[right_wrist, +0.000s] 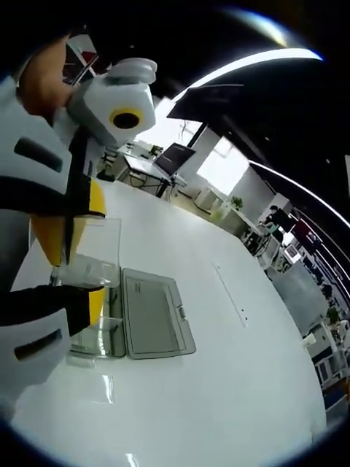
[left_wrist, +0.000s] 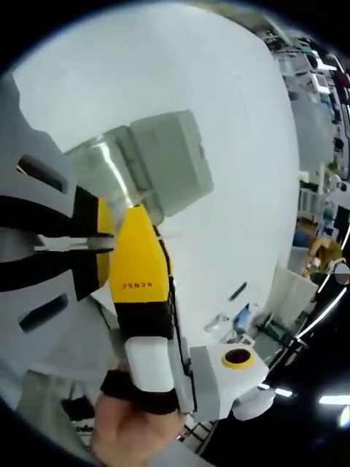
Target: Insert the divider into the dual guide fixture by aligning both edges with the guide slots and pushing it downward to the bottom, including one-sided entry, uneven engagement, binding, and posture correction.
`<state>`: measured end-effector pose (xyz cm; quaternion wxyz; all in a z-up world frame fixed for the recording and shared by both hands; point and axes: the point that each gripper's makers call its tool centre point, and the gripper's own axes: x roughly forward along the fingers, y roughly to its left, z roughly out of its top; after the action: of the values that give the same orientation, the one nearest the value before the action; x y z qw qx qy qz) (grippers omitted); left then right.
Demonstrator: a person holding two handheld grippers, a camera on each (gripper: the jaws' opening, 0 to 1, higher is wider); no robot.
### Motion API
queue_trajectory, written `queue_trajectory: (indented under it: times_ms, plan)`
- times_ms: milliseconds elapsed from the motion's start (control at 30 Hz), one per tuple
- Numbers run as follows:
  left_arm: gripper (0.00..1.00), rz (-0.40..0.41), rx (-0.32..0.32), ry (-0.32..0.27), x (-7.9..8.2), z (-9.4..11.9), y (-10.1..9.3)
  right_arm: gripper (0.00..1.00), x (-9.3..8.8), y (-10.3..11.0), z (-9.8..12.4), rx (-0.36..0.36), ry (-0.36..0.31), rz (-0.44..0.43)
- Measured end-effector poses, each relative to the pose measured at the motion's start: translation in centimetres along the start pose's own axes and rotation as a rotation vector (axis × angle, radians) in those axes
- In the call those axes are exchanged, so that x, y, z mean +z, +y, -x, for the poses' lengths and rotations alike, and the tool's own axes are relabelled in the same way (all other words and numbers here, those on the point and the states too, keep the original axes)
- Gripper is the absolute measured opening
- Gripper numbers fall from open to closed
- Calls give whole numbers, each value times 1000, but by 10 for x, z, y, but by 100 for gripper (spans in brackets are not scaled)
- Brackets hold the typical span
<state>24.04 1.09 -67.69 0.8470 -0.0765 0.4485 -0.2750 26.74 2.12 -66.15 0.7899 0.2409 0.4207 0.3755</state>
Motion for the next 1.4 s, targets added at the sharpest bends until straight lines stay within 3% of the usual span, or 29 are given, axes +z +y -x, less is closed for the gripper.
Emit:
queue_trajectory:
  times_ms: [433, 767, 1033, 1133, 1400]
  plan:
    - [2, 24, -58, 26, -1, 5, -5, 33, 2, 4, 2, 38, 7, -17]
    - [2, 110, -131, 51, -3, 10, -10, 33, 6, 6, 4, 63, -7, -12]
    - [2, 119, -122, 75, -10, 12, -6, 33, 12, 6, 11, 69, -33, 4]
    - [2, 164, -117, 84, -10, 14, -2, 33, 12, 7, 16, 72, -47, 13]
    - [2, 202, -49, 103, -10, 21, 14, 33, 10, 4, 25, 75, -68, 43]
